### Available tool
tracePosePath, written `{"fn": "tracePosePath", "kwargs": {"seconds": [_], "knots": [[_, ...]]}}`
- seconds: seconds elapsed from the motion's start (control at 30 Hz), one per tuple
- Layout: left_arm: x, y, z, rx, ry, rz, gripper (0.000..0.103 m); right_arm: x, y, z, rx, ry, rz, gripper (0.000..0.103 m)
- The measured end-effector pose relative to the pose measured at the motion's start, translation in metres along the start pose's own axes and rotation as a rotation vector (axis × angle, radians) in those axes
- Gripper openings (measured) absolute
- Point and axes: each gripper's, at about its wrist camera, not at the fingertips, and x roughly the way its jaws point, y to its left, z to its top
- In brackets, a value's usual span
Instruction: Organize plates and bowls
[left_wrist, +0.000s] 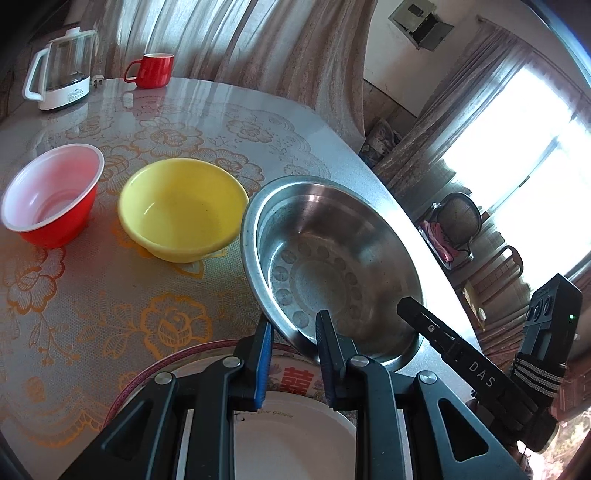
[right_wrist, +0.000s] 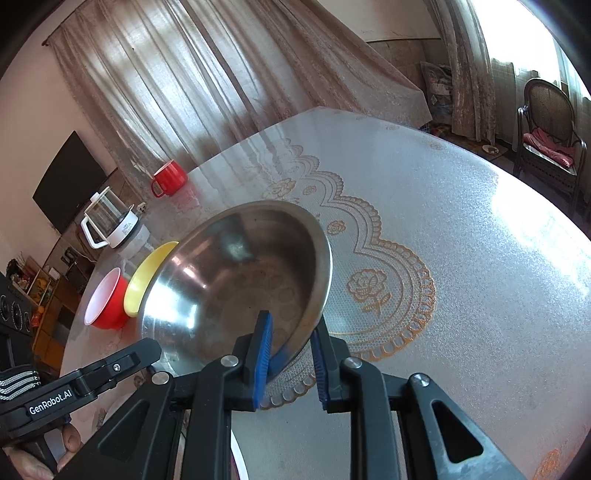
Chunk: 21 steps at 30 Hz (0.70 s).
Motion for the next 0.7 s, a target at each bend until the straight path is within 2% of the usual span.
{"fn": "tracePosePath", "kwargs": {"seconds": [0.17,0.33,0.53,0.7], "knots": [[-0.046,0.021,-0.005,-0.053,-0.077,0.009,0.024,-0.013,0.031,0.006,-0.06,-0.022,0.071,0.019],[-0.097,0.059,-0.022,-0.142,-0.15,0.029,0.024,-0.016,0.08,0.0,-0.136,-0.006,0.166,0.019],[-0.152,0.109,-0.055,-0.219,-0.222,0.131,0.024,-0.005,0.151,-0.022,-0.257,0.064,0.273,0.019],[-0.18,0.146,-0.091,-0.301,-0.219,0.207,0.024,0.012,0.203,-0.054,-0.35,0.159,0.323,0.019]]}}
